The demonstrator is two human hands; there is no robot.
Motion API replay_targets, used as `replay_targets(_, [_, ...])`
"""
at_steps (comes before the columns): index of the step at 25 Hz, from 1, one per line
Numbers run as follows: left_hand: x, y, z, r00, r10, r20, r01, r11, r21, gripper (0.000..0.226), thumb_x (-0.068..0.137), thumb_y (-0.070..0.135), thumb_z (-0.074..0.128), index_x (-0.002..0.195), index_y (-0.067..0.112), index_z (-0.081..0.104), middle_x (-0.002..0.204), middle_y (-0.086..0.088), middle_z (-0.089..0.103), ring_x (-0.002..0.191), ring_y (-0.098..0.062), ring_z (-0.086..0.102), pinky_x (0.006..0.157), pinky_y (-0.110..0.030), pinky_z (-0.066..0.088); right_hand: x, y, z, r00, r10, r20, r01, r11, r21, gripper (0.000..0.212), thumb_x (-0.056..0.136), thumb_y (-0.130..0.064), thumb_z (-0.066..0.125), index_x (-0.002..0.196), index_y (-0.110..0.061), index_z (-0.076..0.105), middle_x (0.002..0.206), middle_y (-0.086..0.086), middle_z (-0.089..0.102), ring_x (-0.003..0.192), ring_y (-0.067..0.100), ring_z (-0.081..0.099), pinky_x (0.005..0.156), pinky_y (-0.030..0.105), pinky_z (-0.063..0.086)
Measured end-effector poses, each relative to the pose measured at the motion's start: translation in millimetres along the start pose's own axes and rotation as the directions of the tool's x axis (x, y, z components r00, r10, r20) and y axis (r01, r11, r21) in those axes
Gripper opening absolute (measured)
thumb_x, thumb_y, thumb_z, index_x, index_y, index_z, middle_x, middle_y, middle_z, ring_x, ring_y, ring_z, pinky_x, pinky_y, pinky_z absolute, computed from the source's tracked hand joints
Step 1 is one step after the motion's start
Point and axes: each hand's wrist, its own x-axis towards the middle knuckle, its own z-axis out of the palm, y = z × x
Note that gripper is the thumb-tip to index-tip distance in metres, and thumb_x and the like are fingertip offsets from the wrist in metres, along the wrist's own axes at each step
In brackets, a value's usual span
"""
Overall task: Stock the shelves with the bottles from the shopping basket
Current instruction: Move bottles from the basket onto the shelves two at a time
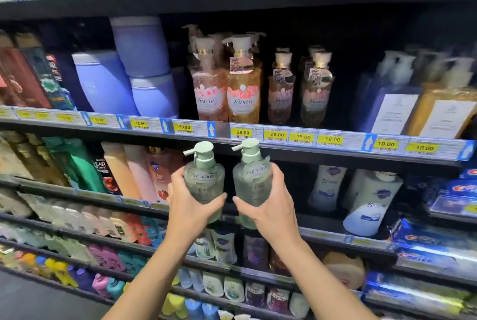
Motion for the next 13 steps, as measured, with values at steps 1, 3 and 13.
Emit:
replay_targets(1, [8.2, -7.0, 2.5, 1.0, 0.017, 0.022, -0.017, 1.0, 0.004, 0.09, 0.061, 0.03, 0.094, 0.125, 0.037, 0.032, 0.119, 0.007, 0.046, 0.121, -0.017, 0.045, 0.098, -0.033, 0.039, 3.0, 1.0, 4.8, 1.0, 0.002, -0.012, -0.002, 1.0, -0.022, 0.1, 0.065, -0.052, 0.088, 0.145, -0.04, 0.03, 0.137, -0.013, 0.053, 0.125, 0.01, 0.05, 0.1, 0.032, 0.045])
replay_targets(3, [20.6, -20.0, 5.4, 0.996, 0.035, 0.087, -0.034, 0.999, -0.022, 0.092, 0.061, 0.025, 0.094, 0.127, 0.038, 0.031, 0.12, 0.009, 0.043, 0.122, -0.015, 0.042, 0.097, -0.029, 0.036, 3.4, 3.3, 14.4, 0.999, 0.016, -0.051, -0.018, 0.999, -0.047, 0.099, 0.065, -0.05, 0.089, 0.145, -0.038, 0.031, 0.136, -0.013, 0.051, 0.126, 0.008, 0.047, 0.099, 0.028, 0.041])
replay_targets(13, [50.3, -87.1, 25.7, 0.967, -0.023, 0.253, 0.039, 0.997, -0.059, 0.077, 0.056, 0.041, 0.095, 0.113, 0.042, 0.043, 0.113, 0.004, 0.061, 0.105, -0.016, 0.059, 0.087, -0.033, 0.05, 1.7, 0.6, 46.1, 0.969, 0.066, -0.239, -0.091, 0.991, -0.095, 0.101, 0.065, -0.04, 0.095, 0.144, -0.041, 0.031, 0.137, -0.02, 0.046, 0.131, 0.005, 0.044, 0.108, 0.026, 0.039])
